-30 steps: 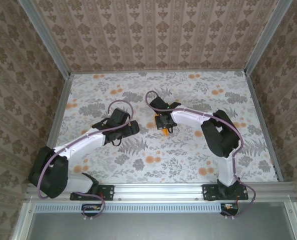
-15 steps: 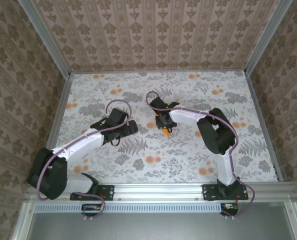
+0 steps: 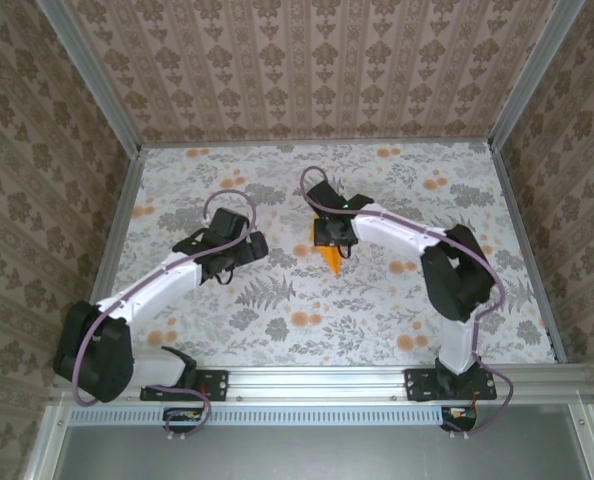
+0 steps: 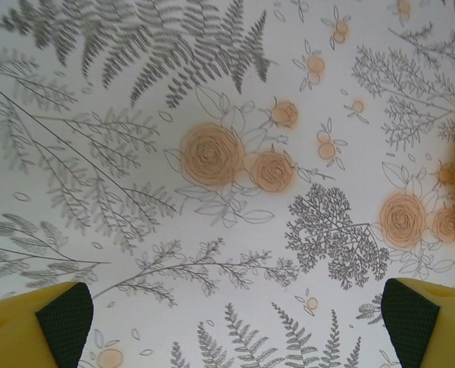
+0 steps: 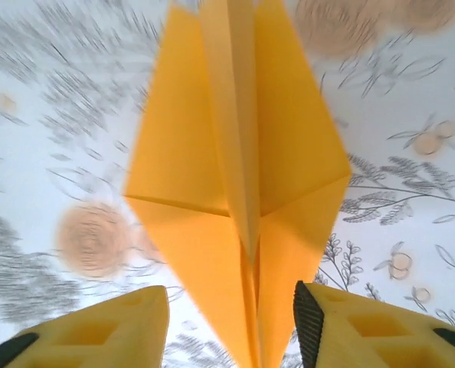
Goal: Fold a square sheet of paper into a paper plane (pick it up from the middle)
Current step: Move a paper plane to the center of the table, then reset both arms
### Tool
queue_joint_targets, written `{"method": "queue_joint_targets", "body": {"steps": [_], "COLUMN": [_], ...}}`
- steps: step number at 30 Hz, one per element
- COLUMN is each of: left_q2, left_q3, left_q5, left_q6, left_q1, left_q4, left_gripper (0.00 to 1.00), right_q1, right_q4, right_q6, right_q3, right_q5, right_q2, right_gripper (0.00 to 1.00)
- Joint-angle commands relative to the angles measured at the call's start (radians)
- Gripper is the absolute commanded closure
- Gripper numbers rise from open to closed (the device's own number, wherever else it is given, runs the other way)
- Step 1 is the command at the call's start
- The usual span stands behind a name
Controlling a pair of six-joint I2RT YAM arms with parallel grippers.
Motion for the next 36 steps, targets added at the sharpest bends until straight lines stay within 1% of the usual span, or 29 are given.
{"method": "queue_joint_targets", "body": {"steps": [1,3,5,7,9,10,11,15,18,21,25,27,31,33,36], "left_q2": [-0.047,-0.066,-0.085,-0.113,-0.151,-0.178,-0.201,-0.314,-0.363,-0.382,-0.312,-0.255,-0.15,-0.109,-0.066], "left_q3": [0.044,0.054,0.06,0.058,0.037,0.019,0.001,-0.118,-0.215,-0.317,-0.416,-0.447,-0.481,-0.493,-0.503], "left_q5": [-0.048,-0.071,-0.109,-0.175,-0.216,-0.239,-0.246,-0.255,-0.279,-0.296,-0.321,-0.285,-0.163,-0.106,0.0], "left_q6": [0.059,0.089,0.132,0.171,0.224,0.249,0.275,0.389,0.418,0.493,0.612,0.663,0.717,0.72,0.71], "left_q1": [0.037,0.062,0.109,0.151,0.195,0.222,0.246,0.354,0.407,0.418,0.429,0.444,0.476,0.499,0.536], "left_q4": [-0.046,-0.064,-0.088,-0.114,-0.105,-0.093,-0.079,0.058,0.175,0.362,0.604,0.706,0.891,0.963,1.05], "left_gripper": [0.0,0.0,0.0,0.0,0.0,0.0,0.0,0.0,0.0,0.0,0.0,0.0,0.0,0.0,0.0], "right_q1": [-0.02,-0.032,-0.045,-0.07,-0.109,-0.136,-0.163,-0.298,-0.379,-0.446,-0.506,-0.529,-0.544,-0.548,-0.556], "right_q4": [-0.006,0.02,0.057,0.117,0.164,0.188,0.207,0.31,0.427,0.576,0.751,0.805,1.001,1.027,1.142], "right_q6": [0.011,-0.003,-0.032,-0.075,-0.12,-0.139,-0.155,-0.209,-0.248,-0.285,-0.322,-0.328,-0.367,-0.393,-0.441], "right_q3": [-0.033,-0.072,-0.122,-0.187,-0.257,-0.294,-0.328,-0.487,-0.624,-0.759,-0.88,-0.906,-0.968,-0.958,-0.979], "right_q5": [0.015,0.045,0.115,0.188,0.246,0.274,0.293,0.361,0.426,0.44,0.447,0.412,0.34,0.321,0.272], "right_q2": [-0.13,-0.196,-0.267,-0.355,-0.437,-0.477,-0.522,-0.635,-0.675,-0.694,-0.677,-0.649,-0.583,-0.554,-0.531], "right_gripper": [0.38,0.31,0.25,0.18,0.1,0.02,0.0,0.0,0.0,0.0,0.0,0.0,0.0,0.0,0.0]}}
